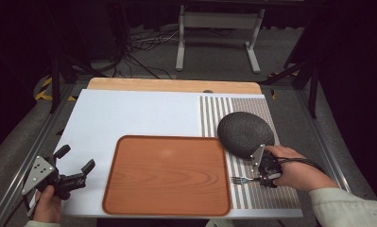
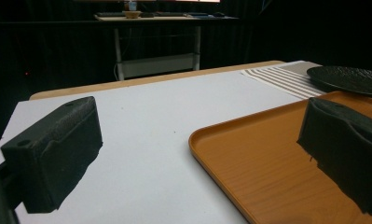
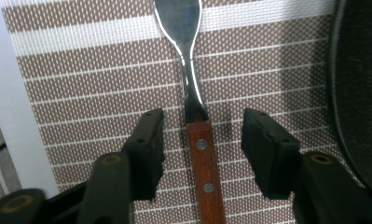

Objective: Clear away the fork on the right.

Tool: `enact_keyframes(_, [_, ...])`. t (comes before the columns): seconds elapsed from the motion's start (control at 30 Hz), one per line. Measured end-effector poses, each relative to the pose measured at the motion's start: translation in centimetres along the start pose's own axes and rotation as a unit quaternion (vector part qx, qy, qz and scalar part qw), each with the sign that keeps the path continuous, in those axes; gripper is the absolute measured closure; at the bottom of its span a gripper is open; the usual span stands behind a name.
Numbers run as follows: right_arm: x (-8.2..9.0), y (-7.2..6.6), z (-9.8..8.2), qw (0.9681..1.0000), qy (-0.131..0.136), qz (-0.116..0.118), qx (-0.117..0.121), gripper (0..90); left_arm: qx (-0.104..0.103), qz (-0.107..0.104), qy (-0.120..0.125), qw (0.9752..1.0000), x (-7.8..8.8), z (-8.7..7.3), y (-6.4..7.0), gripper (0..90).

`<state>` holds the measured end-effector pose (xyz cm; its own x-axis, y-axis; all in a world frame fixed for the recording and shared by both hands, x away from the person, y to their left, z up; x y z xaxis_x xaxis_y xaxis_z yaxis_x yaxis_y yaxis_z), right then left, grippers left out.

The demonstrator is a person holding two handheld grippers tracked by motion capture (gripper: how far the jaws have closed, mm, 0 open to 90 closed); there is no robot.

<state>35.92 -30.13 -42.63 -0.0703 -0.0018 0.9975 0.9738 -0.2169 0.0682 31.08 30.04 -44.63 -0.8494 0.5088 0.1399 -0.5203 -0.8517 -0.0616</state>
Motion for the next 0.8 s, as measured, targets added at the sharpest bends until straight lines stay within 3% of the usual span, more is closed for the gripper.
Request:
enact_keyframes(0.4, [-0.70,-0.19,0.80,0.9974,-0.045,0.012,0.056,77.7,0.002,-0.002,0.000,1.0000,0.04,0.01,-0.06,0.2])
enact_keyframes(0.8, [-0.78,-0.09,0.94,0.9969,-0.050,0.018,0.058,78.3,0.004,-0.002,0.002,1.0000,0.12,0.07,-0.13,0.2])
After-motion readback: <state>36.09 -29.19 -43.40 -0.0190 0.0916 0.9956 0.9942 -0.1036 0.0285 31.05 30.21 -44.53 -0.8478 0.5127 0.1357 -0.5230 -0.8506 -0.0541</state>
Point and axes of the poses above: each handheld gripper's, and its own axes: x roughly backward along the jaws, z roughly out of its top, y roughly to its right, the point moved 2 cm from there along -x, roughly forward along the jaws, and after that the axes turned 5 degrees about -x, right-handed, at the moved point
